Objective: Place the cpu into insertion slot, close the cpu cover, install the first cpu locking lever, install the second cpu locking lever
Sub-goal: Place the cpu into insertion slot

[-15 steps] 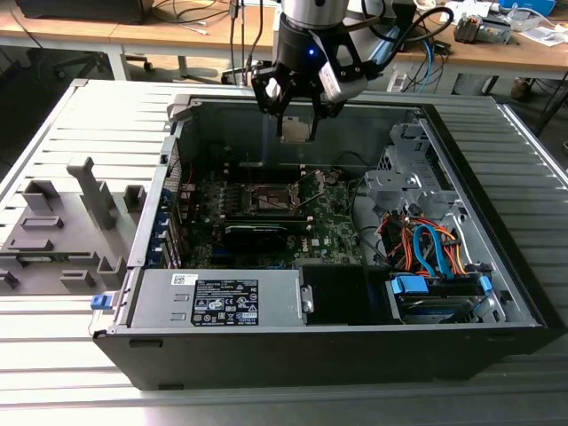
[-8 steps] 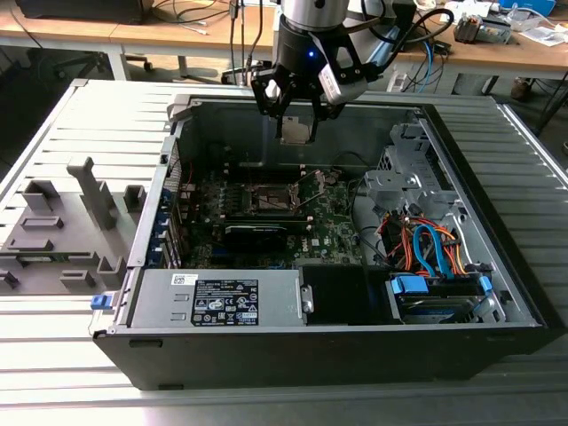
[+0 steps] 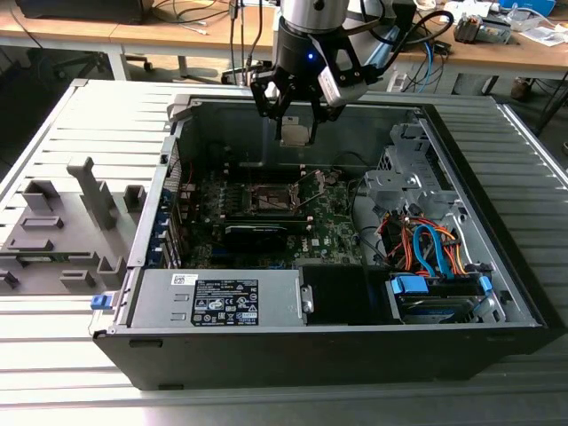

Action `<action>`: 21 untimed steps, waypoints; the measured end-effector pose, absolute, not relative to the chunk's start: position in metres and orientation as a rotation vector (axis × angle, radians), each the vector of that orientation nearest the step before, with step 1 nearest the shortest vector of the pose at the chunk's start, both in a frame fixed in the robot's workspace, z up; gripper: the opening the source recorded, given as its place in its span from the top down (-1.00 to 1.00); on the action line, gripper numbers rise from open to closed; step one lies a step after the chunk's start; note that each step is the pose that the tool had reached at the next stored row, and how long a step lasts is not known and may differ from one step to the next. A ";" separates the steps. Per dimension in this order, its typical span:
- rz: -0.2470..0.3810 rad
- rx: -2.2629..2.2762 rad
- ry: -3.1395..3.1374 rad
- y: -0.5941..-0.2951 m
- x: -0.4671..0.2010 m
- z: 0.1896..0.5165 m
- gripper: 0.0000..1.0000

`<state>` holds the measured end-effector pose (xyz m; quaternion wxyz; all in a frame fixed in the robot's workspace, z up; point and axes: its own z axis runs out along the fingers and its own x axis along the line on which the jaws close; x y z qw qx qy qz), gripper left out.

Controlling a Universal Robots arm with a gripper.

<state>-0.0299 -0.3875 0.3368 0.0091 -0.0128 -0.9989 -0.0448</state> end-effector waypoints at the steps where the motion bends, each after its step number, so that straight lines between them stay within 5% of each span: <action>1: -0.140 -0.040 -3.120 -0.388 -0.030 0.337 -0.08; 21: -0.140 -0.040 -3.120 -0.392 -0.031 0.333 -0.08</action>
